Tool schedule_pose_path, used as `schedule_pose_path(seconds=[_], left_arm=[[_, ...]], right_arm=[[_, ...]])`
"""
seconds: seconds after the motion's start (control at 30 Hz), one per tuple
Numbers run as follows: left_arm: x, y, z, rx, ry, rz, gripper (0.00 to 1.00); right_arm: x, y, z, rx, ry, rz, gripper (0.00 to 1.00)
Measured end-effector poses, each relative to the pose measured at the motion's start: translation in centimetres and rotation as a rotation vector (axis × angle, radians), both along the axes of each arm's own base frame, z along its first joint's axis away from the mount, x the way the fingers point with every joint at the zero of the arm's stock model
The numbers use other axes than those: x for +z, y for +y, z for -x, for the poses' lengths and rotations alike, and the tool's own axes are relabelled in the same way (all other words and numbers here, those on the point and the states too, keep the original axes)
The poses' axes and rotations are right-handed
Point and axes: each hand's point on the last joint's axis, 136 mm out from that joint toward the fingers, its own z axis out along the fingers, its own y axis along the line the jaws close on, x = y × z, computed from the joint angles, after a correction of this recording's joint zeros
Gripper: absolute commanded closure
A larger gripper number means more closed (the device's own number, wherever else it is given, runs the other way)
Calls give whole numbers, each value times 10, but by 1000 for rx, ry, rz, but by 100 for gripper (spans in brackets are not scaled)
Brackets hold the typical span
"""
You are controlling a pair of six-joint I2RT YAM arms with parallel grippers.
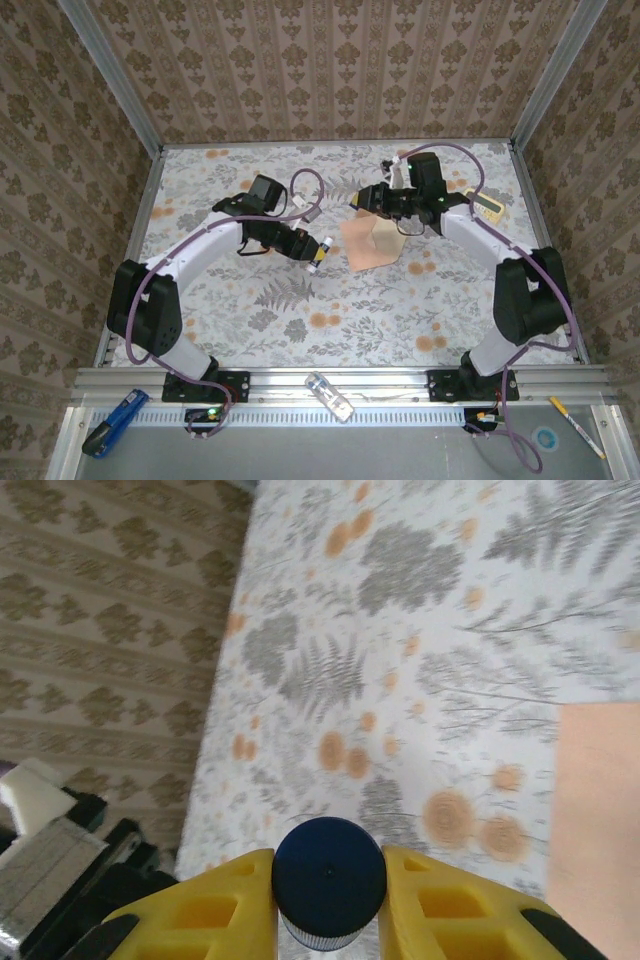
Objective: Place the letter into the envelope and seal it
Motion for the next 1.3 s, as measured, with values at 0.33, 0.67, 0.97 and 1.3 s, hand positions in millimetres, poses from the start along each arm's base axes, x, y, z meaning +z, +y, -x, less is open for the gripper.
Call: schedule_pose_path(seconds=[0.33, 0.67, 0.97, 1.3], left_arm=[[0, 0, -1, -2, -6, 3, 90], [1, -1, -2, -2, -13, 7, 90], [2, -2, -3, -2, -18, 10, 90], [1, -3, -4, -2, -23, 13, 90]], right_arm=[[-54, -98, 34, -324, 64, 356, 69], [-131, -173, 85, -613, 218, 623, 67], [-133, -196, 82, -739, 171, 677, 66], [-161, -193, 67, -728, 179, 697, 65]])
